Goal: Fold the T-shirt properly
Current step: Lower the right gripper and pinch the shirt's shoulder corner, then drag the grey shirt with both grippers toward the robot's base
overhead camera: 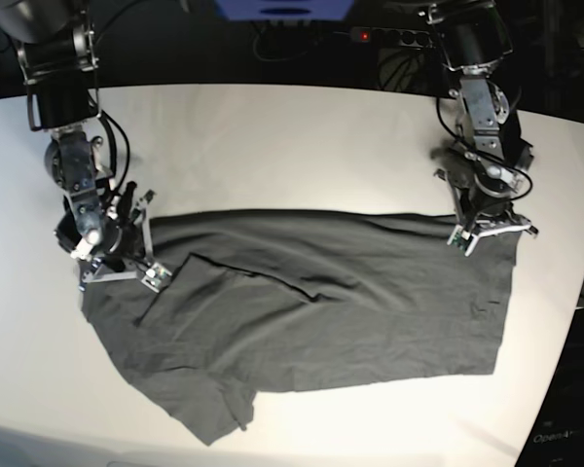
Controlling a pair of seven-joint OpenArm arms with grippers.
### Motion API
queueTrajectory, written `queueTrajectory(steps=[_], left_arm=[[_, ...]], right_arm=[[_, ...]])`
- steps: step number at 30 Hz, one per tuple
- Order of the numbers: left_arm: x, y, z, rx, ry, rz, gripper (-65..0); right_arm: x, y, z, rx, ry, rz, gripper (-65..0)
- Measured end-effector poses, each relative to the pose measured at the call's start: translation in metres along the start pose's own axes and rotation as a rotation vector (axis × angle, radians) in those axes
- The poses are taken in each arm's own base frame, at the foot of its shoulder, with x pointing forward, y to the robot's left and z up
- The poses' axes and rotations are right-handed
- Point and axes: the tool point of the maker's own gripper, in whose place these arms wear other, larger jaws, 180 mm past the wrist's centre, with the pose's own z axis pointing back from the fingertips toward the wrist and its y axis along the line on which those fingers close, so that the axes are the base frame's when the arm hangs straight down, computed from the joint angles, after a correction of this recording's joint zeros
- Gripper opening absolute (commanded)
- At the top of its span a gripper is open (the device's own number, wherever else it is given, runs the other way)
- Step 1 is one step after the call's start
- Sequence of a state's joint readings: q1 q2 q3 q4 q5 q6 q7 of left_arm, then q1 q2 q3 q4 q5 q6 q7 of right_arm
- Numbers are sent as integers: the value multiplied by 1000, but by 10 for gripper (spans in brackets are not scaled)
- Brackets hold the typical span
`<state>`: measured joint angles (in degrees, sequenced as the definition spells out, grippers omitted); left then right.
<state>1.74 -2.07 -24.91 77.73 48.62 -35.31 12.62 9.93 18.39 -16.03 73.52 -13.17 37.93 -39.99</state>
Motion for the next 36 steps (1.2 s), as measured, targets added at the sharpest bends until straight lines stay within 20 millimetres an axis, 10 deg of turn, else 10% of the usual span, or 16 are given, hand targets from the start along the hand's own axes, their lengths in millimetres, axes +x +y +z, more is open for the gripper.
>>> queueTrajectory(steps=[36], left_arm=[[-11,-7,8,-2,-33,16,-615]], right_arm=[[-39,52,18,12,-257,-272,-644]])
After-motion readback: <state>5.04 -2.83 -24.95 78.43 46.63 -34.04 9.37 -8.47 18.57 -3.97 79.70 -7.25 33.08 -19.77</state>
